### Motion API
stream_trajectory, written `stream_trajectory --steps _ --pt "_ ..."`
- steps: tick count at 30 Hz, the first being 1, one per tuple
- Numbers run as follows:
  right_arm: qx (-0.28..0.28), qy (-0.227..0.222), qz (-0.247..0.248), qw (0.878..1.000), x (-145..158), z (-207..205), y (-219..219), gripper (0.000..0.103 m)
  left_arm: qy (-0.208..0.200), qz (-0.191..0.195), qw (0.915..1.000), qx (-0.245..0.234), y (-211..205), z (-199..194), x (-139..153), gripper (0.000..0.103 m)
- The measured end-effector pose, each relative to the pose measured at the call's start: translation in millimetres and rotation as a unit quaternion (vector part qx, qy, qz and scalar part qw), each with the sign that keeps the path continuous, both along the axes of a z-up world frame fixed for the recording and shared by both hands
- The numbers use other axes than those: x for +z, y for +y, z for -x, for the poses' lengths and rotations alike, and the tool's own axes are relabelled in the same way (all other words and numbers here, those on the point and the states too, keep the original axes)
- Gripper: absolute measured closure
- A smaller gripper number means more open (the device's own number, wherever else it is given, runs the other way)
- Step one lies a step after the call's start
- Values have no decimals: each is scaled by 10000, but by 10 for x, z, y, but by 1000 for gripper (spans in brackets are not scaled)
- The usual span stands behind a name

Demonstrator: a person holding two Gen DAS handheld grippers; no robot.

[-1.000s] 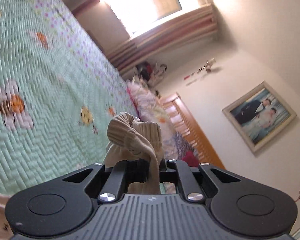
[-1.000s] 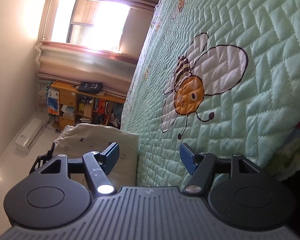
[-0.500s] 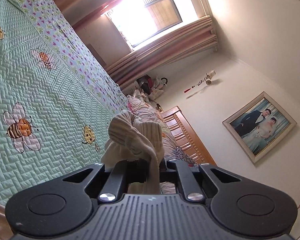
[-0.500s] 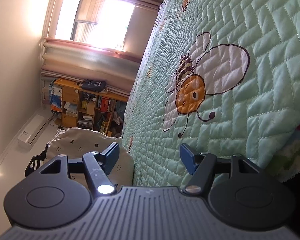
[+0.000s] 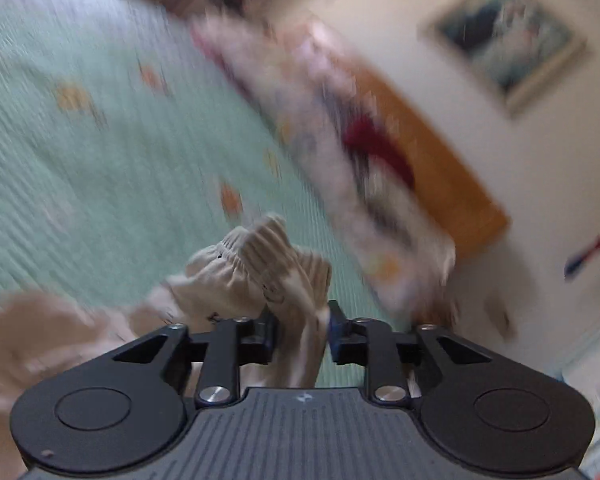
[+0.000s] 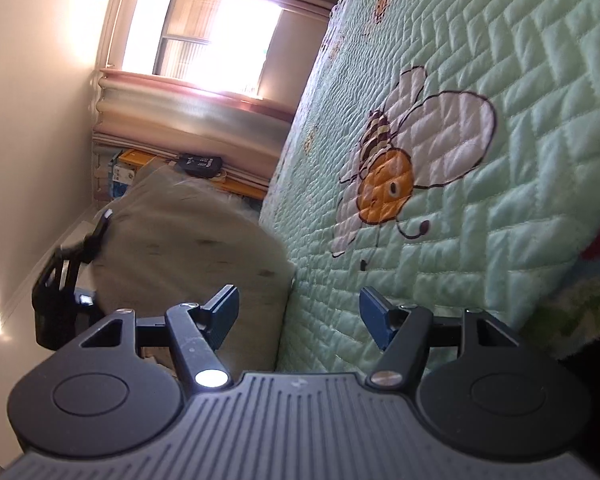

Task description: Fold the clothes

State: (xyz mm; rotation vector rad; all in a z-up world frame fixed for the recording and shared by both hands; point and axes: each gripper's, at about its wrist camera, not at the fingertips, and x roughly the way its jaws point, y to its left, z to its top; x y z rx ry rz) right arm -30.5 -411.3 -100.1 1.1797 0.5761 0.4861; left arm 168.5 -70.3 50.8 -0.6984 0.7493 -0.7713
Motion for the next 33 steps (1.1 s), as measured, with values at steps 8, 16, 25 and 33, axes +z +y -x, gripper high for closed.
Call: stream_trajectory --steps 8,16,25,33 --pt "-511 291 421 9974 15 302 -251 31 184 -296 9951 -924 -607 -2 -295 40" --pt "-819 143 1215 9891 245 126 -422 25 9 157 9995 263 561 410 -93 19" --pt "311 737 1445 9863 260 -761 -349 22 522 283 9931 1014 1421 851 -423 19" --pt "1446 783 876 9825 200 -1174 -193 22 693 292 9956 551 1205 726 -595 16"
